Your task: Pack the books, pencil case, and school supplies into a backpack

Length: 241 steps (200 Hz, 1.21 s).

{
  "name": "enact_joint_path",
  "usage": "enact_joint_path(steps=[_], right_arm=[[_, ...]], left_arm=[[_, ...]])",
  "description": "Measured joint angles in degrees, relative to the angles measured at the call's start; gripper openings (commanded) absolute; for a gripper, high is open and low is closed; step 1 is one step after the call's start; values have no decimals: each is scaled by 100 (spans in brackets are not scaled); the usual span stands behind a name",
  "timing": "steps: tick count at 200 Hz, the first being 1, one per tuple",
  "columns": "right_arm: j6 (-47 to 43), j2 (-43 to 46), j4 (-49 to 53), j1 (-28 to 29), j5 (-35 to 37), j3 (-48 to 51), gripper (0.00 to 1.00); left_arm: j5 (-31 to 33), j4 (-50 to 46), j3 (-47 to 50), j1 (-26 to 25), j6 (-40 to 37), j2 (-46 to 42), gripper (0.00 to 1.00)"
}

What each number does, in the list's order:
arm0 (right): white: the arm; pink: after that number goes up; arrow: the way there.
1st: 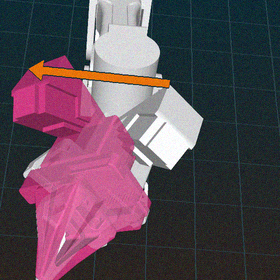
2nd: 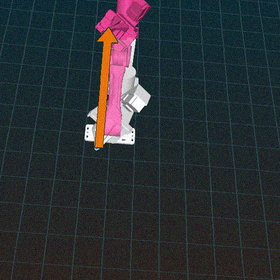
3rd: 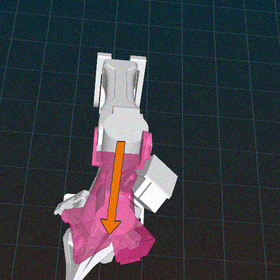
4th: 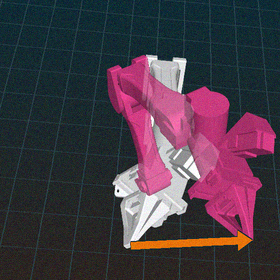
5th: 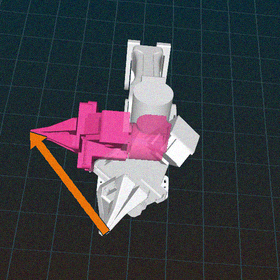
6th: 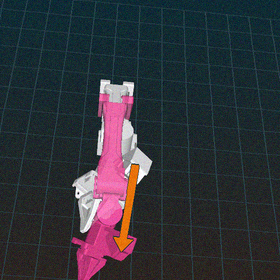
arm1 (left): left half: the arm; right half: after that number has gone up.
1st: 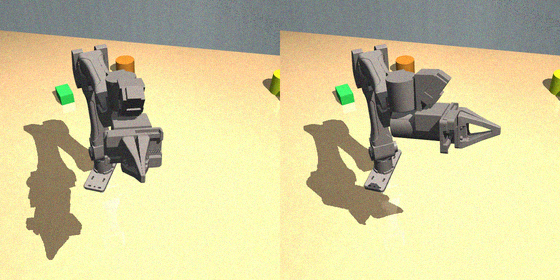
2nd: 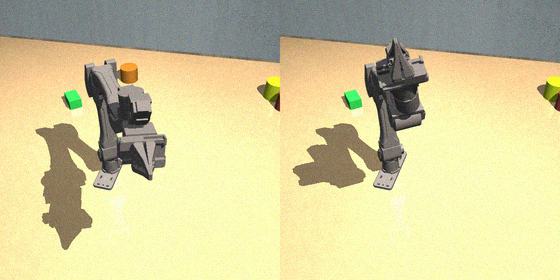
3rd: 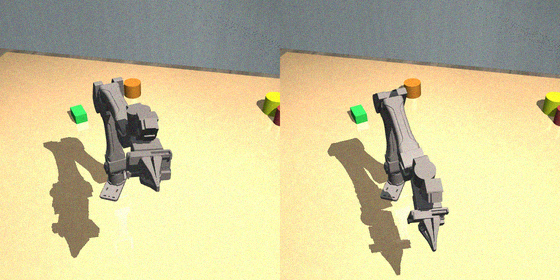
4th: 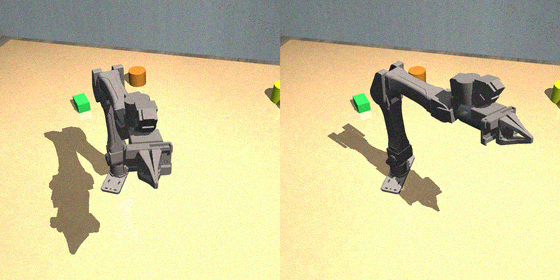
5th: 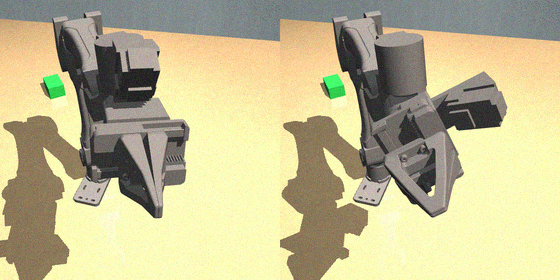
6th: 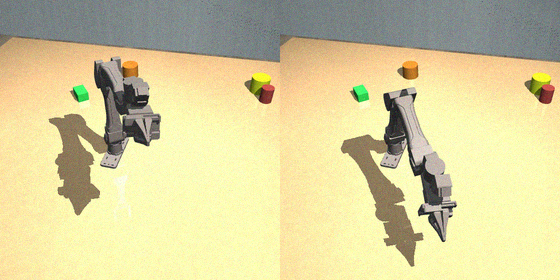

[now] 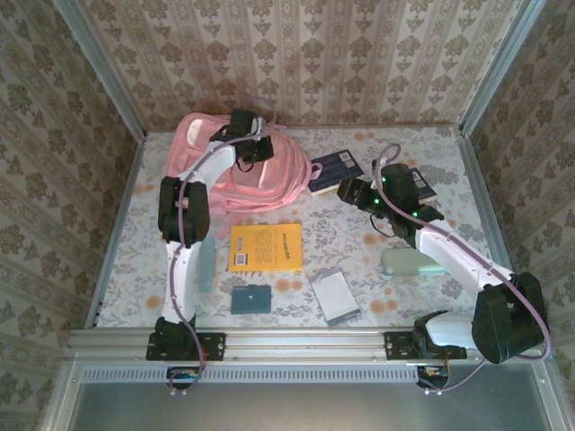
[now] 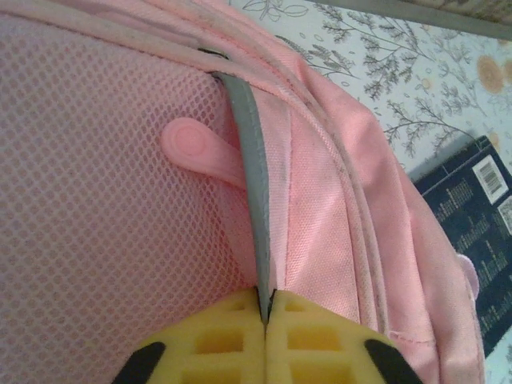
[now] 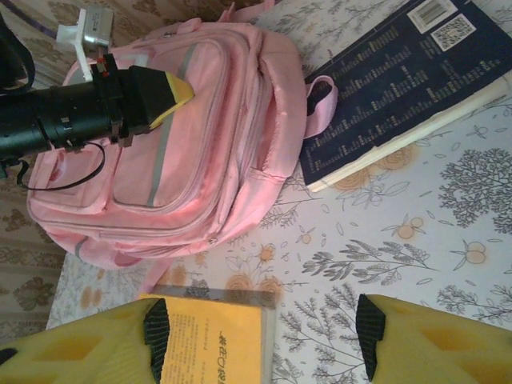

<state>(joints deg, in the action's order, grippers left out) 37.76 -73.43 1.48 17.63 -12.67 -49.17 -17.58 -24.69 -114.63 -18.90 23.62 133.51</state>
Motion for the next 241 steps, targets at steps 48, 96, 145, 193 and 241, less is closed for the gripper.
enact_joint_path(steps=[48,96,145,193,241], right_arm=[[-92,-160,387,319,-125,-546,74],[-103,-636,479,868,-153,-874,74],[-2,-640,463,861,-90,-610,88],[-50,-529,415,866,-138,-529,73],[149,-776,-11,1526,-240,-142,58]], left_arm=[[-192,-560,-313,83,-125,-162,0],[-125,-1788,-752,127,-765,-1071,0],[289,-2618,-782,-326,-1814,-1888,0],[697,-3001,-855,-1340,-2765,-1967,0],[1038,-3176,-892,-1711,-3276,-1967,0]])
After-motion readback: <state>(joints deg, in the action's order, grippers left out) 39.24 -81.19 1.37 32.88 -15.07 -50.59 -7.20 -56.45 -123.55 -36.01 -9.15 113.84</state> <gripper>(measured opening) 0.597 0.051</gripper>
